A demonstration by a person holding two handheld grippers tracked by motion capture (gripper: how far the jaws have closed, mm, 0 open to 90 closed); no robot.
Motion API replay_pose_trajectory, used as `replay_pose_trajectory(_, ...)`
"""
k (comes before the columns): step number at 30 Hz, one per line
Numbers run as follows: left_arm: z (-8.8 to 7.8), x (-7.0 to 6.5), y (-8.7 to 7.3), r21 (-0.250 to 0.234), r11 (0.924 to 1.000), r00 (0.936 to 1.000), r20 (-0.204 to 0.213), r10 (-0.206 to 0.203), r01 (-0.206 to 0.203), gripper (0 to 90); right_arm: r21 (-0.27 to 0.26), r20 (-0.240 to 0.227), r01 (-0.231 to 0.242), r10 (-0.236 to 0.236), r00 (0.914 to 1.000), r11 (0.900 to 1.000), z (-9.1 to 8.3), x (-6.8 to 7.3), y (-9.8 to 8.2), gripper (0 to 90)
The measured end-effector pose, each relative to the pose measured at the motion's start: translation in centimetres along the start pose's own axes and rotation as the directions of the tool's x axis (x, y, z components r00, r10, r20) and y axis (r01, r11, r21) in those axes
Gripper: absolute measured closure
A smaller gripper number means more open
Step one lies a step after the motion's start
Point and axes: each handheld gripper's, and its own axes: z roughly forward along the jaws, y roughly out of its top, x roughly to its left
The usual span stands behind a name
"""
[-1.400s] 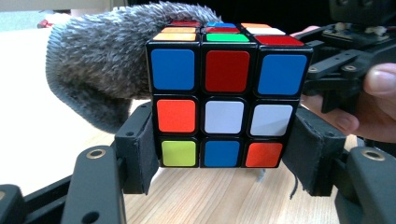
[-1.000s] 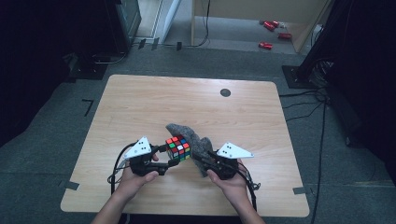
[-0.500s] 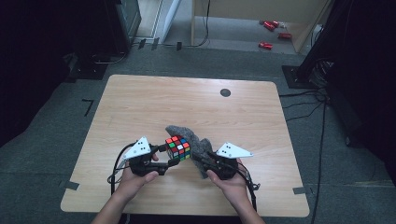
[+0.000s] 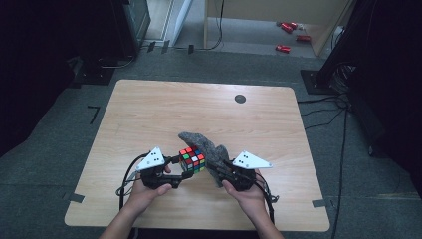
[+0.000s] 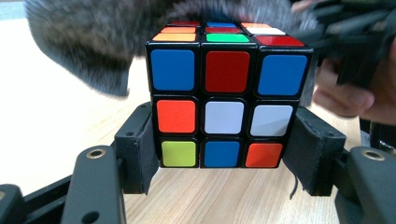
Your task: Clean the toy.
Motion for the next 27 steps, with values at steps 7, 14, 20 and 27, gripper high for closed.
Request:
replay_pose_trajectory(7, -0.4, 0.6, 0.0, -0.012, 0.9996, 0.9996, 0.001, -0.027, 0.027, 35.3, 0.016, 0.000, 0.050, -0.050, 0.9987, 0.999, 0.0, 0.9, 0.4, 71.6)
replay_pose_trajectory(14, -0.2, 0.0, 0.1, -0.013, 0.9999, 1.0000, 0.001, -0.008, 0.008, 35.3, -0.032, -0.008, 0.007, -0.008, 0.9999, 0.999, -0.4, 0.2, 0.4, 71.6)
replay_pose_trajectory(20, -1.1, 0.9, 0.3, -0.066, 0.9955, 0.9975, -0.014, -0.069, 0.068, 35.3, 0.033, -0.029, 0.023, -0.022, 0.9993, 0.999, 0.6, 0.7, -0.4, 71.5)
replay_pose_trajectory(27, -0.4, 0.4, 0.0, -0.042, 0.9973, 0.9981, 0.014, -0.059, 0.060, 35.3, -0.035, -0.005, 0.038, -0.039, 0.9992, 0.999, -0.3, 0.8, 0.5, 71.6)
